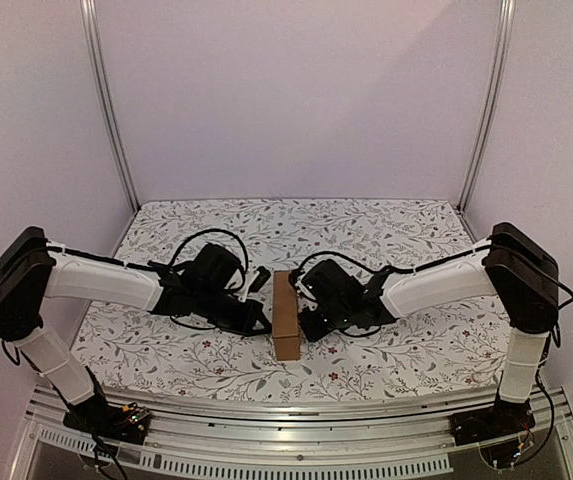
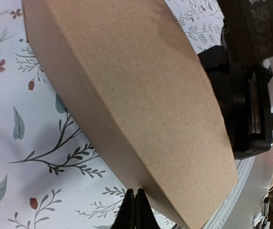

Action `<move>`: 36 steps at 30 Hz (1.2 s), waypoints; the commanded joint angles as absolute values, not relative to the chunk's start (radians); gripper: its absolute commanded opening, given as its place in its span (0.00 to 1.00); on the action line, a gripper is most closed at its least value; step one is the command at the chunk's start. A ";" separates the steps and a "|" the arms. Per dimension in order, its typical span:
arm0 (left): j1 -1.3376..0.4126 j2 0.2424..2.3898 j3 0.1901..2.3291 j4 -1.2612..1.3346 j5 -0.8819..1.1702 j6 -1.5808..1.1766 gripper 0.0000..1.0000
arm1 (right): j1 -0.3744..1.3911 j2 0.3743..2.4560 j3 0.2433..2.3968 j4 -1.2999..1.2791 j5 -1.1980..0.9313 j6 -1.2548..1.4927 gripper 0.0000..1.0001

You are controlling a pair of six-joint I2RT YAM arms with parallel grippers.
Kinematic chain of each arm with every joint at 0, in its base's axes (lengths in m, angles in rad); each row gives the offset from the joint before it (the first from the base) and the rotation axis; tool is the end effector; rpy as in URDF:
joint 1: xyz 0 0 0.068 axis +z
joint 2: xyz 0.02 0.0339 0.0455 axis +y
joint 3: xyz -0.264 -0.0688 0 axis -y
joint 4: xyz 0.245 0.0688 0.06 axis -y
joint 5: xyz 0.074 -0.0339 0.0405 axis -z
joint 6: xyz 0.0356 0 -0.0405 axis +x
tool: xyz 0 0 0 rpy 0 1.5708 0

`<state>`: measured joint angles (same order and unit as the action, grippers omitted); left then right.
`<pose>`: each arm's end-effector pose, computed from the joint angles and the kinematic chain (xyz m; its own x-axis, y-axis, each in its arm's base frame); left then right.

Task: Fold the paper box

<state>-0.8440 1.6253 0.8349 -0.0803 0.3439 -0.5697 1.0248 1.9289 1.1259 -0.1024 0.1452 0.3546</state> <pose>0.2028 -0.2461 0.1630 -0.8853 0.2314 -0.4034 0.4399 0.6983 -0.5646 0.2086 0.3334 0.1402 -0.6606 -0.4256 -0.6185 -0.6077 0.7869 0.1076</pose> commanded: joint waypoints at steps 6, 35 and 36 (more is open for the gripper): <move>-0.841 1.576 0.865 -0.145 0.241 -0.534 0.00 | 0.974 1.859 1.044 -0.075 0.067 0.392 0.00; -0.813 1.659 0.966 -0.095 0.308 -0.514 0.00 | 0.917 2.002 0.963 0.258 -0.188 0.717 0.00; -0.813 1.660 0.966 -0.095 0.308 -0.513 0.00 | 0.910 1.993 0.950 0.256 -0.181 0.716 0.00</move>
